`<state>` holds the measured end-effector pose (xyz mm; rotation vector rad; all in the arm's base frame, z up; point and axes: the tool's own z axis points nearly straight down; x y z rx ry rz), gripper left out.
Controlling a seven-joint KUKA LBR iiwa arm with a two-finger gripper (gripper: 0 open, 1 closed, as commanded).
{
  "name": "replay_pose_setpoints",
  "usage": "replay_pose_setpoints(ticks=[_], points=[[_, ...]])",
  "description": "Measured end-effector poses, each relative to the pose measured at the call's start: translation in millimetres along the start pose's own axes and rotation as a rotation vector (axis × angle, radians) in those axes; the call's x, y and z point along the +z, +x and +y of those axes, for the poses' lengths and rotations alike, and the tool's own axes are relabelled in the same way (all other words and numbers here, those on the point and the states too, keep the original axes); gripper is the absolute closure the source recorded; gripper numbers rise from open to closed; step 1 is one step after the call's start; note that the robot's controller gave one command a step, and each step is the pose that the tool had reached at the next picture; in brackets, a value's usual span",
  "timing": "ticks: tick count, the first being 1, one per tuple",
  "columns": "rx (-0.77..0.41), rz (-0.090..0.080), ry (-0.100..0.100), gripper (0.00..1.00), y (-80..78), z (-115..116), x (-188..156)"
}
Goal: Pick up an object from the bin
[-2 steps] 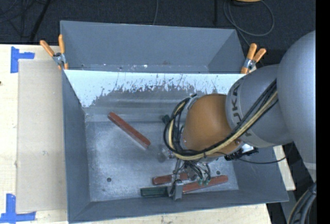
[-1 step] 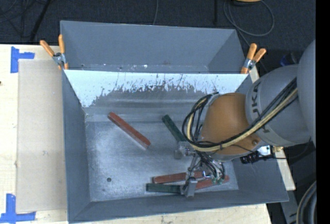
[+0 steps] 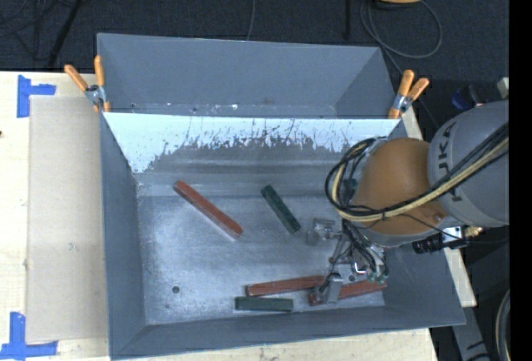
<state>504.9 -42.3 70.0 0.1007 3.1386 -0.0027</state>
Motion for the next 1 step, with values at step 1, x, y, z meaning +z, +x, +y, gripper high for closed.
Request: replay_pose_setpoints(ticks=[1], points=[[-0.001, 0.003, -0.003, 1.00, 0.9, 2.6, -0.3]])
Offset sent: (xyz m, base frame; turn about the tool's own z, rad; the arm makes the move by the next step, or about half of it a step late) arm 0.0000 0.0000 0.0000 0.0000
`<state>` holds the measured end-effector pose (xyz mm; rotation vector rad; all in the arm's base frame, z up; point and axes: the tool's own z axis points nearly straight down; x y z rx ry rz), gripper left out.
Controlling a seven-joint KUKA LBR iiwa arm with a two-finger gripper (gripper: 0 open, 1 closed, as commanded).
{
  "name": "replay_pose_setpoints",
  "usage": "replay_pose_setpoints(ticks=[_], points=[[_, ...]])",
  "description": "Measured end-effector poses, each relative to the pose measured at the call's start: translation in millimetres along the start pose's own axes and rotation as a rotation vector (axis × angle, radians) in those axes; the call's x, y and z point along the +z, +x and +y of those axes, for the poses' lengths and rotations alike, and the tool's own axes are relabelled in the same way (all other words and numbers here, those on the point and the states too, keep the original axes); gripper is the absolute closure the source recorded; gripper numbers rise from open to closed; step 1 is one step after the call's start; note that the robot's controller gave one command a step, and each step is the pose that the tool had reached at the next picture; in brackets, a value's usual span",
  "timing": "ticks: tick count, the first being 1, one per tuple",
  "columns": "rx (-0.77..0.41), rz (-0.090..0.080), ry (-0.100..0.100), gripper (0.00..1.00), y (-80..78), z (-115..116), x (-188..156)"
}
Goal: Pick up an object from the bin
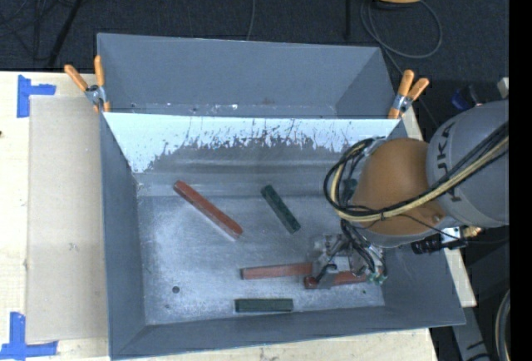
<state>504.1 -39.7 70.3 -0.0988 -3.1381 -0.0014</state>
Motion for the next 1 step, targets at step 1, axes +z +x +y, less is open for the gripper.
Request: replay_pose_setpoints(ticks=[1], points=[[-0.098, -0.008, 0.001, 1.00, 25.9, 8.2, -132.7]])
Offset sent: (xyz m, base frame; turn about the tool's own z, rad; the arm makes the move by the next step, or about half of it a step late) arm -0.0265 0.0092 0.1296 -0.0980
